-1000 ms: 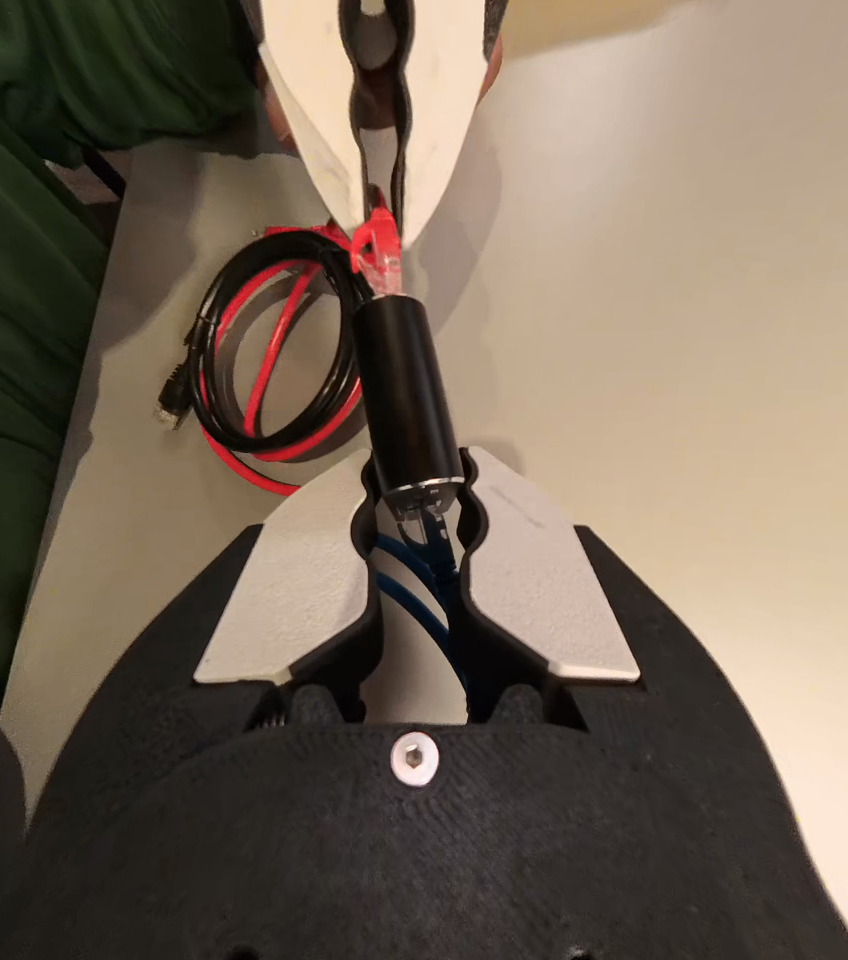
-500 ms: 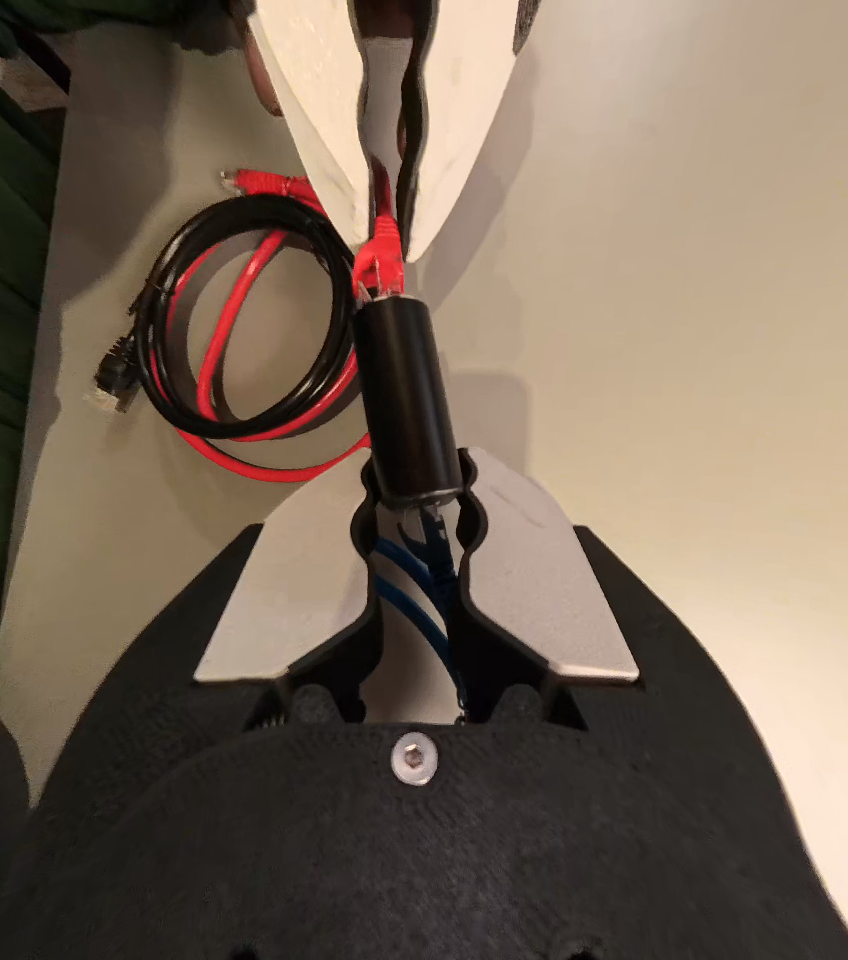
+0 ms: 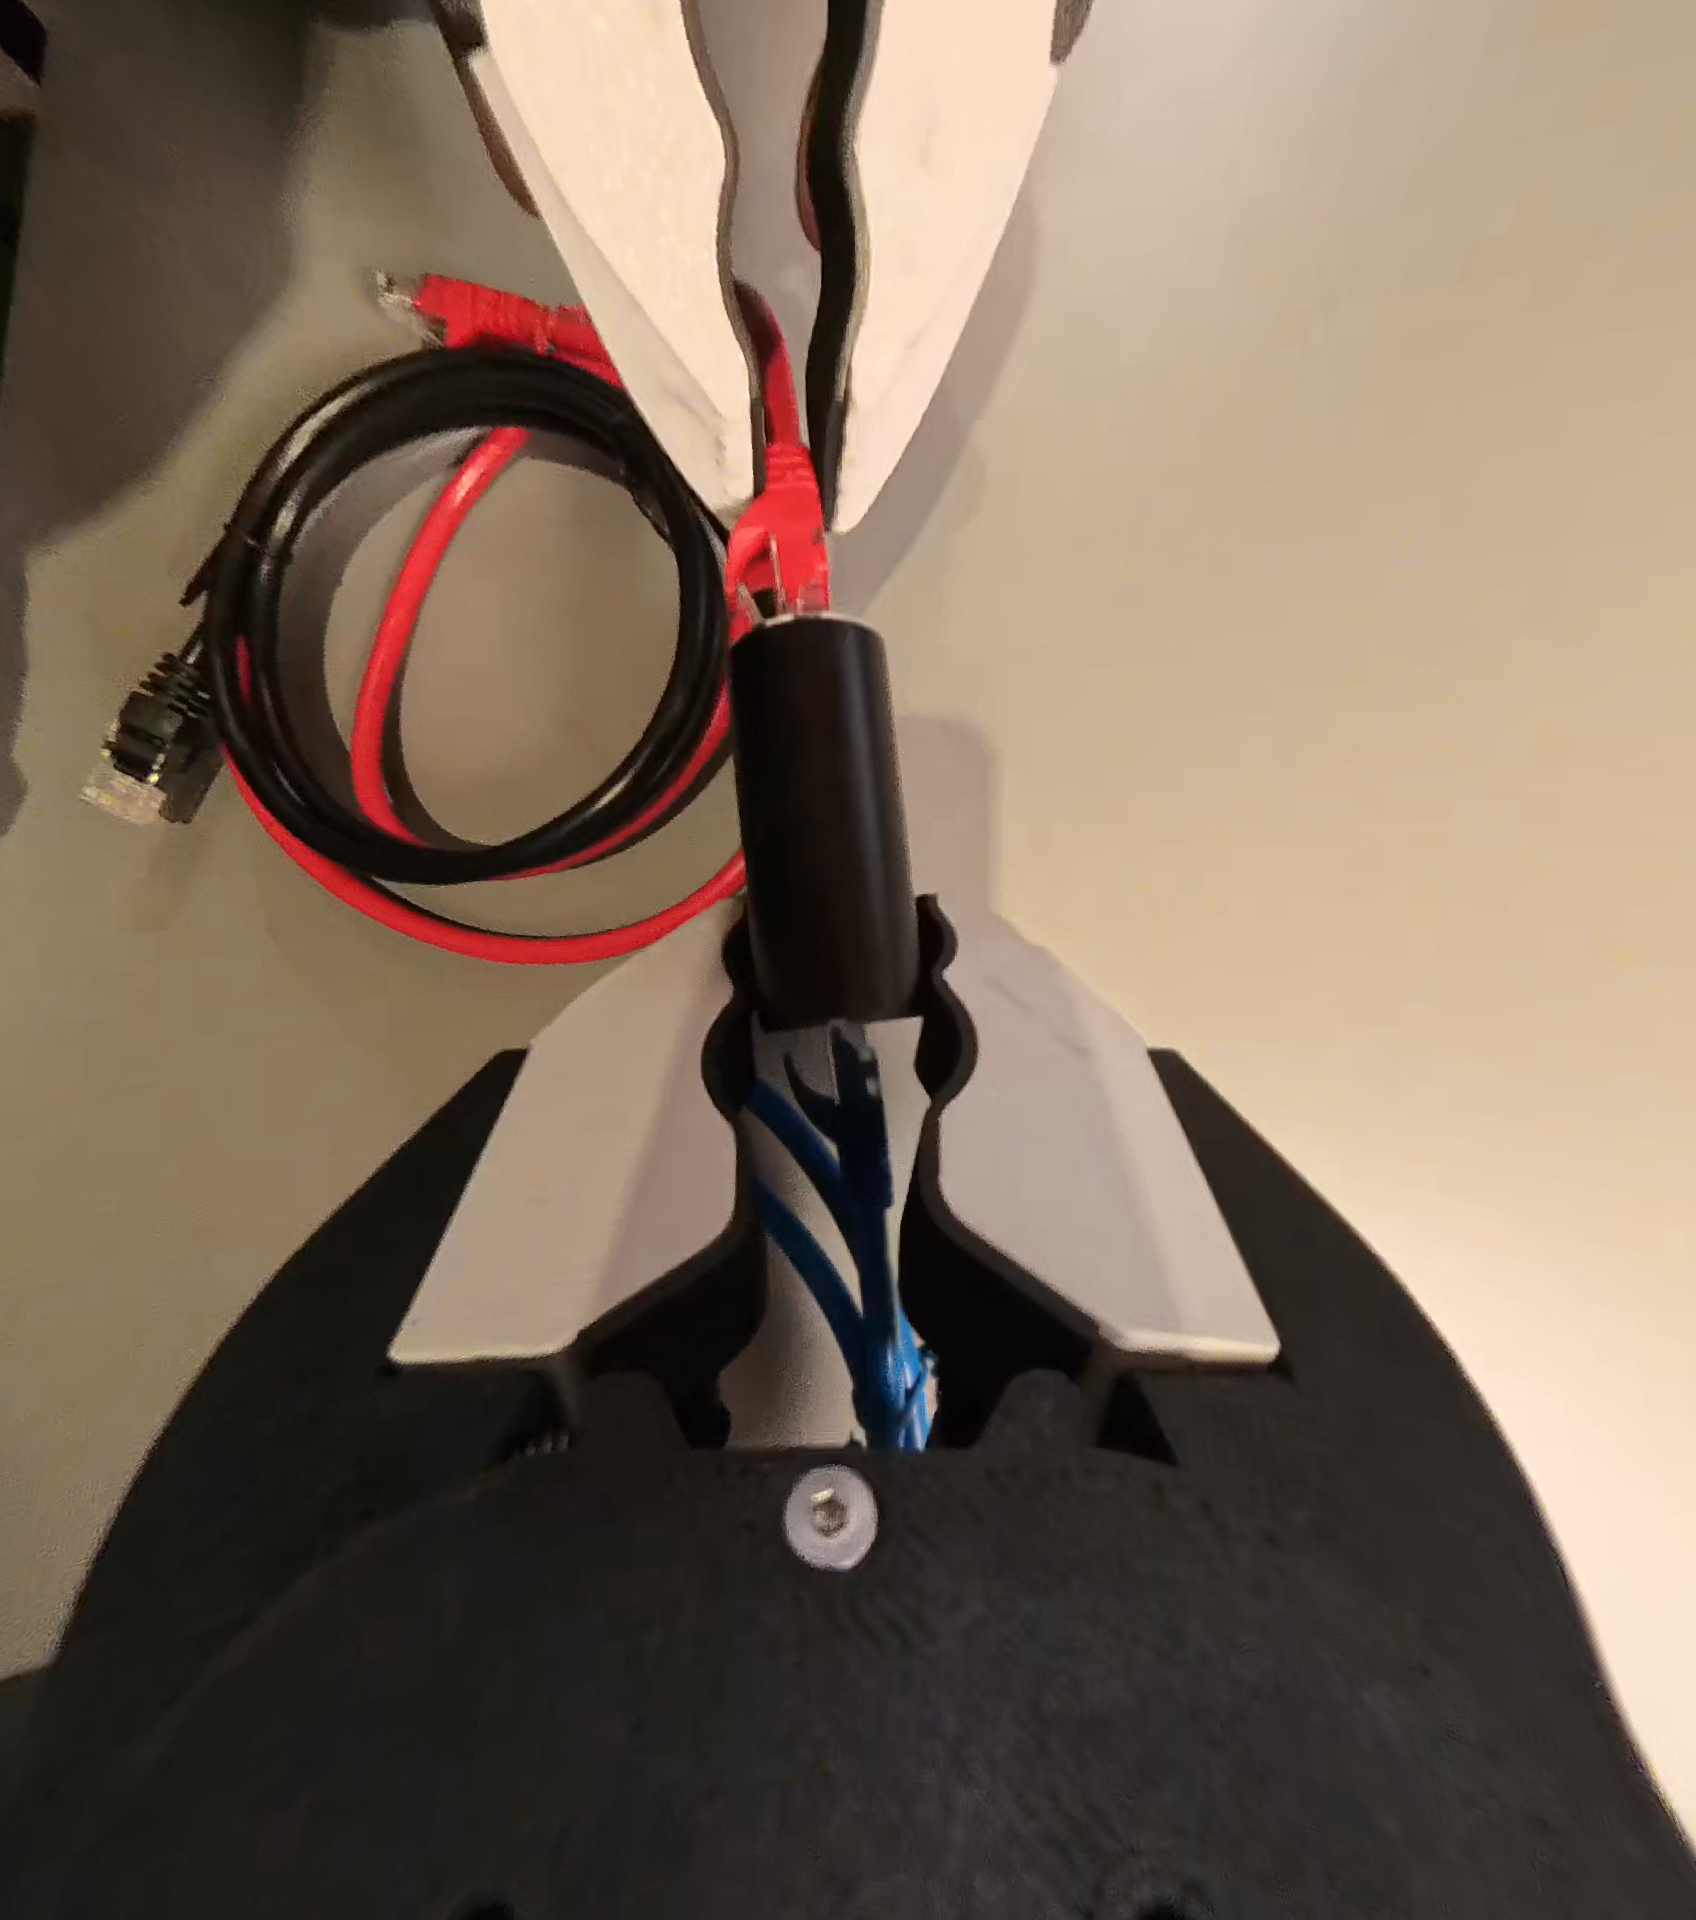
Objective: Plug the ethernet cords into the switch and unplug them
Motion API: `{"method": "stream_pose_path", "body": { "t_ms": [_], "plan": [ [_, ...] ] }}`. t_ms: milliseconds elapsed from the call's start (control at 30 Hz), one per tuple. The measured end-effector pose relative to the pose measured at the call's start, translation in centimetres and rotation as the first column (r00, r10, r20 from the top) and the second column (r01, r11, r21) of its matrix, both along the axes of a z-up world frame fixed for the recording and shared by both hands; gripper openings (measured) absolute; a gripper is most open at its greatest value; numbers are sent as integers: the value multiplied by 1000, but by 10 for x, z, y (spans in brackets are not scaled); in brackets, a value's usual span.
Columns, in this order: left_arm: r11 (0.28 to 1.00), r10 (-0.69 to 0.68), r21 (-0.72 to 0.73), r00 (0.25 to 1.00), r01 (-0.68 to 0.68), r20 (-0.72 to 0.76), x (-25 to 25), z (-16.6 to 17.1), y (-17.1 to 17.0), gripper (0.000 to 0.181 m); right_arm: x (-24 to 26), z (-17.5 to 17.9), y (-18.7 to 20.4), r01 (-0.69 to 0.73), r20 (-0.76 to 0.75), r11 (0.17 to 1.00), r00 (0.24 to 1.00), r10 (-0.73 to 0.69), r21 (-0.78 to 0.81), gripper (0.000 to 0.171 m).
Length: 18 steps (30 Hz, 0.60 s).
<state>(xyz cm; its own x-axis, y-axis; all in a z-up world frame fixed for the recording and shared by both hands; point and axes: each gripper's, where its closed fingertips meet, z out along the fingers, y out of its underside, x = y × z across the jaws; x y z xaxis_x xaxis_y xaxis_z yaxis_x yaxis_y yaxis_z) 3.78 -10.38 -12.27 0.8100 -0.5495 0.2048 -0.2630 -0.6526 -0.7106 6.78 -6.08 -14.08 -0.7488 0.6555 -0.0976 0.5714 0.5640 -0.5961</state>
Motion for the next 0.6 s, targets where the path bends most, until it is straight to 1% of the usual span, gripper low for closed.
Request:
{"method": "stream_pose_path", "body": {
  "t_ms": [133,233,433,600],
  "plan": [
    [1000,1,0,999,-1,-41,-1,0,-2,9,-5,2,-2,-7,-42,1000,999,7,-19,28],
    [1000,5,-5,998,-5,-64,-3,0,-3,9,-7,1,-3,-14,-57,1000,998,14,1,28],
    [1000,16,12,999,-15,-47,-3,2,0,9,-8,-3,-2,-1,-43,994,999,6,109,27],
    [999,24,31,1000,-23,-18,-5,6,2,9,-11,-3,-3,15,-57,994,998,-9,112,26]
  ]
}}
